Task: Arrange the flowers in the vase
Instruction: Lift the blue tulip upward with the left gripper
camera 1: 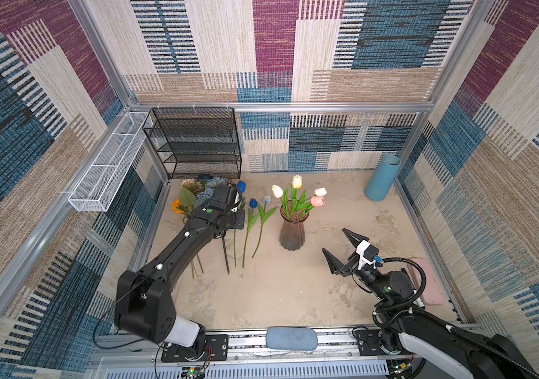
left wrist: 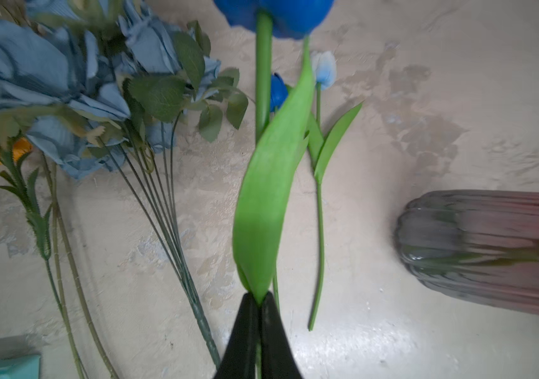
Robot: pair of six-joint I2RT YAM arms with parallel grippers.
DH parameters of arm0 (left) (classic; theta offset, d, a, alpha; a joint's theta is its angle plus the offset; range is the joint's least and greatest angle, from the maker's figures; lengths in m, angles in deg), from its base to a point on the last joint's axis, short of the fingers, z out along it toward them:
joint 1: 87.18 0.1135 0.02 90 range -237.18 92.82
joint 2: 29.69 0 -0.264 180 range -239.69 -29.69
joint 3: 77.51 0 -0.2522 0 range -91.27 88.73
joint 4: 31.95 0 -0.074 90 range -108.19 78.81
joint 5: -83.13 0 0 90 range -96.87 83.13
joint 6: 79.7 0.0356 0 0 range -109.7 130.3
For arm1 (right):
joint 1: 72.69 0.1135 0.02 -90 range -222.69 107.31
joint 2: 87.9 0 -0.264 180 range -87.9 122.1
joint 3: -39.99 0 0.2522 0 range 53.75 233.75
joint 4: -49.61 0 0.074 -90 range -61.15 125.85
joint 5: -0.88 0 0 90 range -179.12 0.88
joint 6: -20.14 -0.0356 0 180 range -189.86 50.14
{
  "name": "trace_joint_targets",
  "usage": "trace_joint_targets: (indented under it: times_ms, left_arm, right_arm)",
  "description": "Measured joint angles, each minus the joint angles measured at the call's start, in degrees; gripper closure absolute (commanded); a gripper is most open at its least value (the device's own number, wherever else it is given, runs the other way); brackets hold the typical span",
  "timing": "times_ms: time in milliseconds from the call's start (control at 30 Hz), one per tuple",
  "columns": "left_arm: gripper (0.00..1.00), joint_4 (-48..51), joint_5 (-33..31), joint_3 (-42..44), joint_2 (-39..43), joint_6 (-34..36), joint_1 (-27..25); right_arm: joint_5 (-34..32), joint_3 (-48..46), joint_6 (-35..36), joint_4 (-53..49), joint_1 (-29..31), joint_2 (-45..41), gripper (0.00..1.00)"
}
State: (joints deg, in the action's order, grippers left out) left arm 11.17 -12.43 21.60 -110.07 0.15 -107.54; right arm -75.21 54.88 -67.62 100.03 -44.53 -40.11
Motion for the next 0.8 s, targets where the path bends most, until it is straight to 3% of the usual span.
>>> trace_joint_targets:
  times_ms: [167, 367, 567, 800]
  left_arm:
    - [0.96, -13.55, 1.9, 8.07, 13.25, 0.04, -2.84]
    - [0.97, -26.93, 4.55, 8.61, 19.37, 3.8, -10.36]
    - [0.98, -37.62, 8.94, 7.74, 18.84, 7.15, -18.36]
    - [0.98, -49.53, 10.36, 6.51, 10.67, 8.66, -20.31]
  right_arm:
    - [0.0, 0.0, 0.0, 0.0, 0.0, 0.11, 0.01]
    - [-0.04, 0.0, 0.0, 0.02, 0.02, 0.33, 0.01]
    - [-0.5, -0.02, 0.0, 0.09, 0.0, 0.35, 0.01]
    - [-0.5, -0.07, -0.02, 0.13, 0.0, -0.35, 0.01]
